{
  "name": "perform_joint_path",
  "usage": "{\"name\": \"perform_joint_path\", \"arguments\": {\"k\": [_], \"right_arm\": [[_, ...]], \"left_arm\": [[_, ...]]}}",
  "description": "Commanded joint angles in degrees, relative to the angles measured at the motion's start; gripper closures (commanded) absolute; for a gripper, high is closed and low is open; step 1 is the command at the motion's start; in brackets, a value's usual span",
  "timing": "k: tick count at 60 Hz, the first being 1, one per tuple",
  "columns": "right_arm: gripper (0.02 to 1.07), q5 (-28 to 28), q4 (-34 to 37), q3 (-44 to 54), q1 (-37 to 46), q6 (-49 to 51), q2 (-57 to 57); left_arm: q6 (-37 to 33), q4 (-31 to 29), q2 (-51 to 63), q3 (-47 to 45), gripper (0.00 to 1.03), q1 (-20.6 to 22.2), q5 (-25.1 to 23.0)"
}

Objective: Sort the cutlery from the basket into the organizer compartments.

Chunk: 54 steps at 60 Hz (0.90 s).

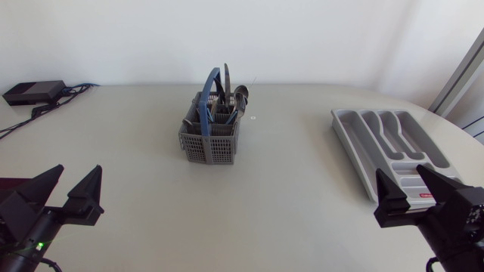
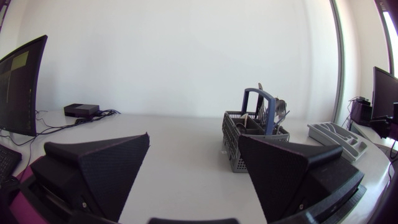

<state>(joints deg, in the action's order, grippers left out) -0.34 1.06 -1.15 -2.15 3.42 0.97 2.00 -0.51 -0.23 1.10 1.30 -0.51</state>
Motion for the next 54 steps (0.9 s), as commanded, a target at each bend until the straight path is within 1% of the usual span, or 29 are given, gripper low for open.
{"name": "perform_joint_path", "arguments": {"k": [1, 19, 25, 32, 40, 49, 54], "right_arm": [[0.06, -0.01, -0.27, 1.15, 0.31, -0.17, -0.53], [0.06, 0.08, -0.44, 1.15, 0.31, -0.26, -1.32], [0.06, 0.60, -0.88, 1.15, -1.10, -0.34, -1.32], [0.06, 1.31, -1.32, -0.08, -1.36, -0.26, -1.24], [0.06, 1.31, -1.06, -2.54, -1.63, -0.26, 0.43], [0.06, 1.39, -2.20, -5.80, -3.03, -0.43, 6.15], [0.06, 1.83, -2.99, -7.47, -4.44, -0.43, 9.93]], "left_arm": [[1.60, -0.01, -0.47, -1.02, 0.05, 0.19, 0.43], [1.60, 0.07, -0.56, -1.02, 0.05, 0.02, 0.43], [1.16, 0.34, -0.56, 0.13, 0.05, -0.16, 0.51], [1.08, 0.25, 0.14, 3.47, 0.05, -2.53, 0.51], [1.08, 1.48, 7.52, 7.69, 0.05, -2.97, 0.51], [1.78, 2.89, 16.75, 13.22, 0.05, -2.44, 0.43], [2.83, 4.12, 21.50, 15.77, 0.06, -0.60, 0.51]]}}
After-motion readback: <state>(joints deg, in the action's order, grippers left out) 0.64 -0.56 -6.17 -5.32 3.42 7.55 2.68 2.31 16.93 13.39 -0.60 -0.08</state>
